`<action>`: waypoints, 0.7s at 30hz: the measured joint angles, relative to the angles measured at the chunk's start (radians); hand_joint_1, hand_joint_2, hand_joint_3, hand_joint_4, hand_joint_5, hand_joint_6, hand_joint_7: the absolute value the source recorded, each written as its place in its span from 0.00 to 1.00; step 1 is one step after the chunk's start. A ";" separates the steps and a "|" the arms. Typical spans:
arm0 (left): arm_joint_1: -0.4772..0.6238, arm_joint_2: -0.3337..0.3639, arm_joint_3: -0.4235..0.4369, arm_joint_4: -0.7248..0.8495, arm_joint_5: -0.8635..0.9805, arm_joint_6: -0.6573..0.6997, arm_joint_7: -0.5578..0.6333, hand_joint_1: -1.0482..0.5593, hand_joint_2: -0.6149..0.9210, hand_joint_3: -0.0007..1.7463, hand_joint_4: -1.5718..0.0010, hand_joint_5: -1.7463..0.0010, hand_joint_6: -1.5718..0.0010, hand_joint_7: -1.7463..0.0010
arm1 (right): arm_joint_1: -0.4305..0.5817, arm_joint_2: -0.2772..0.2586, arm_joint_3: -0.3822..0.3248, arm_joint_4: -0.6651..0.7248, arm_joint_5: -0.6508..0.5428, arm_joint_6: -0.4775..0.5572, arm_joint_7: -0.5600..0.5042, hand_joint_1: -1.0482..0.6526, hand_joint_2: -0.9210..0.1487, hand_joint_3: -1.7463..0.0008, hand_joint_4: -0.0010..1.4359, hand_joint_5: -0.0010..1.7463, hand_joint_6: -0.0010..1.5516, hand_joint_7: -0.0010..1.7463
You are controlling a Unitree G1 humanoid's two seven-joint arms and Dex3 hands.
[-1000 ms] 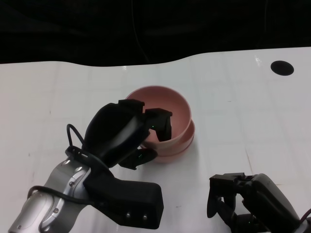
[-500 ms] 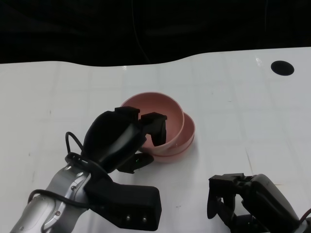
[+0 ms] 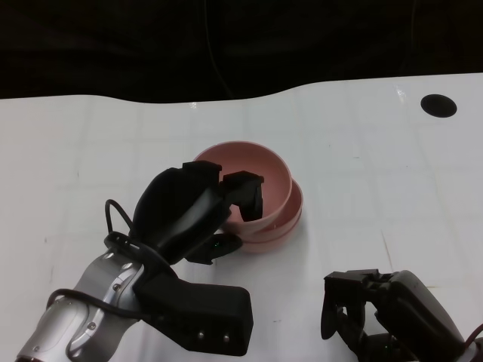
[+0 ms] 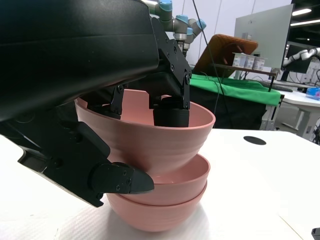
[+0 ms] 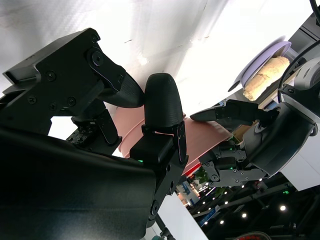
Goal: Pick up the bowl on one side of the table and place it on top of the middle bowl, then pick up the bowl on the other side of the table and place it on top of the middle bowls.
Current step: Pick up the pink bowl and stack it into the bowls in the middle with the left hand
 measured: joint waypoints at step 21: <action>-0.033 0.001 -0.030 0.036 0.011 -0.003 0.000 0.57 0.87 0.27 0.56 0.00 0.54 0.18 | -0.003 0.000 0.000 0.016 -0.001 -0.008 -0.011 0.53 0.43 0.25 0.59 1.00 0.44 0.93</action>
